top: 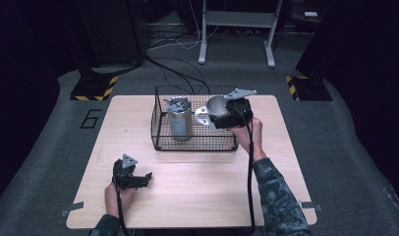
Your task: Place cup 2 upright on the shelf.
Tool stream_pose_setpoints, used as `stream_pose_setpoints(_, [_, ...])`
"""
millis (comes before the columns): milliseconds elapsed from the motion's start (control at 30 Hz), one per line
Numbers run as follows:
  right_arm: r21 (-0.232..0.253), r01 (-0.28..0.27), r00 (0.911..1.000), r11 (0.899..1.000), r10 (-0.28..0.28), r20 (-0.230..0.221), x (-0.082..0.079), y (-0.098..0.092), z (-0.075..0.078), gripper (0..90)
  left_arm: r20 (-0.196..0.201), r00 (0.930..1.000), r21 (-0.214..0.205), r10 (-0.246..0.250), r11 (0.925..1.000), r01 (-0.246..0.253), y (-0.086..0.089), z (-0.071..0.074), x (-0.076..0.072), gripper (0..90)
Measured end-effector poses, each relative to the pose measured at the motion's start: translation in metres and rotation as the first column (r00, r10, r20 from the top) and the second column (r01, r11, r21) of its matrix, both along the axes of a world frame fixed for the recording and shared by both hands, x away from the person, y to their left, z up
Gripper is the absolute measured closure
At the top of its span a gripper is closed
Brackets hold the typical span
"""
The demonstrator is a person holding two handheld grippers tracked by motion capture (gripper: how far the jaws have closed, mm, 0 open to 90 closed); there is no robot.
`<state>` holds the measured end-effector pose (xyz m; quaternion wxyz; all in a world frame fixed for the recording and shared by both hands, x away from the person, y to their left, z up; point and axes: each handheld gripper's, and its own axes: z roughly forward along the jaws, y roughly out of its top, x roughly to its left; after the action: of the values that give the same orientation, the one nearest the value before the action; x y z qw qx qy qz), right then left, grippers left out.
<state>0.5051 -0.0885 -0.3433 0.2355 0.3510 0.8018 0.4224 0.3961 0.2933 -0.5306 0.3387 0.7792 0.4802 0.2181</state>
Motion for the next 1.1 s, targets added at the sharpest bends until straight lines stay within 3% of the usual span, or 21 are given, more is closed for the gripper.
stream_pose_setpoints(333, [-0.043, 0.019, 0.9997, 0.999, -0.02, -0.014, 0.013, 0.006, -0.009, 7.1, 0.0, 1.0, 0.001, 0.0, 1.0, 0.0, 0.0, 0.0, 0.0, 9.1])
stream_pose_setpoints(1100, [-0.054, 0.044, 0.9965, 0.998, -0.048, -0.069, 0.033, 0.012, -0.03, 7.1, -0.001, 1.0, -0.005, 0.005, 1.0, -0.005, 0.0, 0.0, 0.0, 9.1])
